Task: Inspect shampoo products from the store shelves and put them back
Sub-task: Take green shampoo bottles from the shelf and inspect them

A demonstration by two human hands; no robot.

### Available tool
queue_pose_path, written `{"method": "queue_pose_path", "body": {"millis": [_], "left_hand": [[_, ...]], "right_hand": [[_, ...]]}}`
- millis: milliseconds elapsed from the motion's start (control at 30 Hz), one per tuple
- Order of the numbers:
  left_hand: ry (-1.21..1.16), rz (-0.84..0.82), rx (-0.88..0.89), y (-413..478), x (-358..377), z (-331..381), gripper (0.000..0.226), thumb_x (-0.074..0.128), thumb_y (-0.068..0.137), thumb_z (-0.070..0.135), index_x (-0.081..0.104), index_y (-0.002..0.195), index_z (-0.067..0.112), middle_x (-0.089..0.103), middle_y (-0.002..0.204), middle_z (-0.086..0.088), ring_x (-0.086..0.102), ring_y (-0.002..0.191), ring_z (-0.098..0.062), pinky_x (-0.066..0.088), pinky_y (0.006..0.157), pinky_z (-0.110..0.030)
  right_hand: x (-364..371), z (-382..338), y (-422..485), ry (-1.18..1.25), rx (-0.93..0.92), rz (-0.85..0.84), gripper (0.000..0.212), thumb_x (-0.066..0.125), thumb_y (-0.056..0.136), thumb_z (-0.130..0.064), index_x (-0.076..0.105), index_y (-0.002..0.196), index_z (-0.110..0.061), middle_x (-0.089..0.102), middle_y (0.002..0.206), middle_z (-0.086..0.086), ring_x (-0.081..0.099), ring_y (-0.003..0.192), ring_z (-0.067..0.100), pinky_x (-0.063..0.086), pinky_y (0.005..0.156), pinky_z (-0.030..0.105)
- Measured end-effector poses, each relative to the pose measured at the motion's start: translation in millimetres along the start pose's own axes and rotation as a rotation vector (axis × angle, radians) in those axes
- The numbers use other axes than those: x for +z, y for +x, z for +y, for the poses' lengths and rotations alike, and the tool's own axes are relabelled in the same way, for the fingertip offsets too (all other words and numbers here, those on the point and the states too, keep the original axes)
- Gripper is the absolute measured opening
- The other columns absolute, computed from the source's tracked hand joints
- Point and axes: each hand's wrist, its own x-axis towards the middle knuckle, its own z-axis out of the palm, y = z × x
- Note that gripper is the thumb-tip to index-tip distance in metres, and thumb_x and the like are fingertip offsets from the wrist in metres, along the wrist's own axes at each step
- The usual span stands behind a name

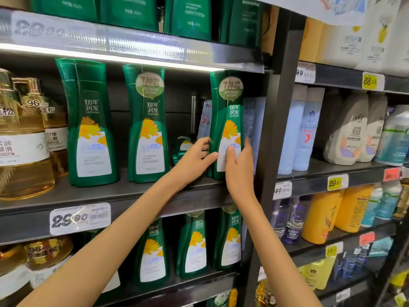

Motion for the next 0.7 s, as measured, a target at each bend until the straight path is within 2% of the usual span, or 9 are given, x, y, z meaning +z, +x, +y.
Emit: {"method": "queue_pose_path", "body": {"millis": [67, 133, 200, 267, 333, 400, 533, 633, 700], "left_hand": [[0.091, 0.091, 0.003, -2, -2, 0, 0.044, 0.045, 0.096, 0.007, 0.034, 0.138, 0.004, 0.046, 0.138, -0.013, 0.049, 0.121, -0.02, 0.039, 0.09, -0.011], [0.238, 0.288, 0.04, -6, -6, -3, 0.039, 0.04, 0.096, 0.002, 0.04, 0.135, 0.001, 0.051, 0.132, -0.015, 0.049, 0.12, -0.022, 0.032, 0.089, -0.01], [0.38, 0.436, 0.065, -9, -9, -6, 0.038, 0.036, 0.095, -0.003, 0.043, 0.132, 0.0, 0.05, 0.131, -0.016, 0.047, 0.121, -0.024, 0.029, 0.092, -0.013], [0.477, 0.476, 0.034, -10, -10, -10, 0.039, 0.036, 0.095, -0.004, 0.041, 0.134, 0.0, 0.046, 0.133, -0.017, 0.045, 0.122, -0.026, 0.028, 0.095, -0.018], [0.561, 0.442, 0.004, -5, -10, -12, 0.04, 0.037, 0.095, -0.003, 0.039, 0.135, -0.001, 0.042, 0.134, -0.019, 0.044, 0.121, -0.029, 0.027, 0.095, -0.021], [0.656, 0.365, -0.027, 2, -8, -13, 0.04, 0.041, 0.094, -0.002, 0.039, 0.134, -0.002, 0.04, 0.134, -0.021, 0.043, 0.12, -0.032, 0.026, 0.096, -0.023], [0.831, 0.241, -0.092, 18, -7, -16, 0.032, 0.045, 0.093, 0.002, 0.049, 0.124, -0.002, 0.044, 0.132, -0.02, 0.041, 0.121, -0.031, 0.027, 0.098, -0.027], [0.986, 0.121, -0.194, 23, -10, -19, 0.037, 0.041, 0.097, 0.014, 0.046, 0.132, 0.005, 0.039, 0.141, -0.016, 0.035, 0.13, -0.033, 0.023, 0.11, -0.038], [1.028, 0.069, -0.215, 23, -12, -19, 0.038, 0.04, 0.098, 0.017, 0.043, 0.134, 0.006, 0.04, 0.141, -0.016, 0.04, 0.125, -0.035, 0.027, 0.107, -0.039]], "right_hand": [[-2, 1, -2, 0.028, 0.021, -0.012, 0.058, 0.039, 0.101, -0.028, 0.015, 0.15, -0.009, 0.029, 0.153, 0.008, 0.028, 0.14, 0.02, 0.027, 0.114, 0.041], [-5, 2, -7, 0.039, 0.022, -0.016, 0.058, 0.037, 0.101, -0.03, 0.014, 0.151, -0.009, 0.025, 0.155, 0.007, 0.024, 0.142, 0.018, 0.023, 0.116, 0.036], [-7, 4, -16, 0.032, 0.011, -0.013, 0.058, 0.036, 0.102, -0.03, 0.014, 0.151, -0.009, 0.021, 0.157, 0.005, 0.02, 0.143, 0.016, 0.018, 0.115, 0.024], [-7, 6, -32, 0.02, 0.007, -0.021, 0.058, 0.036, 0.102, -0.029, 0.012, 0.151, -0.011, 0.018, 0.157, 0.003, 0.016, 0.143, 0.012, 0.013, 0.106, 0.012], [-8, 7, -52, 0.004, -0.014, -0.026, 0.058, 0.036, 0.101, -0.028, 0.011, 0.151, -0.013, 0.015, 0.157, 0.0, 0.013, 0.143, 0.009, 0.009, 0.103, 0.008], [-10, 9, -68, -0.009, -0.043, -0.009, 0.058, 0.037, 0.101, -0.025, 0.011, 0.151, -0.013, 0.012, 0.157, 0.0, 0.01, 0.144, 0.007, 0.006, 0.106, 0.005], [-16, 12, -88, -0.014, -0.04, -0.005, 0.058, 0.035, 0.098, -0.031, 0.011, 0.15, -0.018, 0.011, 0.157, -0.006, 0.008, 0.143, 0.002, 0.001, 0.101, -0.005], [-21, 14, -100, -0.005, -0.015, -0.032, 0.061, 0.031, 0.093, -0.041, 0.011, 0.149, -0.027, 0.011, 0.155, -0.016, 0.01, 0.14, -0.004, 0.002, 0.095, -0.01], [-24, 16, -105, 0.009, 0.003, -0.053, 0.056, 0.033, 0.097, -0.037, 0.012, 0.148, -0.031, 0.014, 0.15, -0.022, 0.012, 0.135, -0.01, 0.003, 0.092, -0.012]]}}
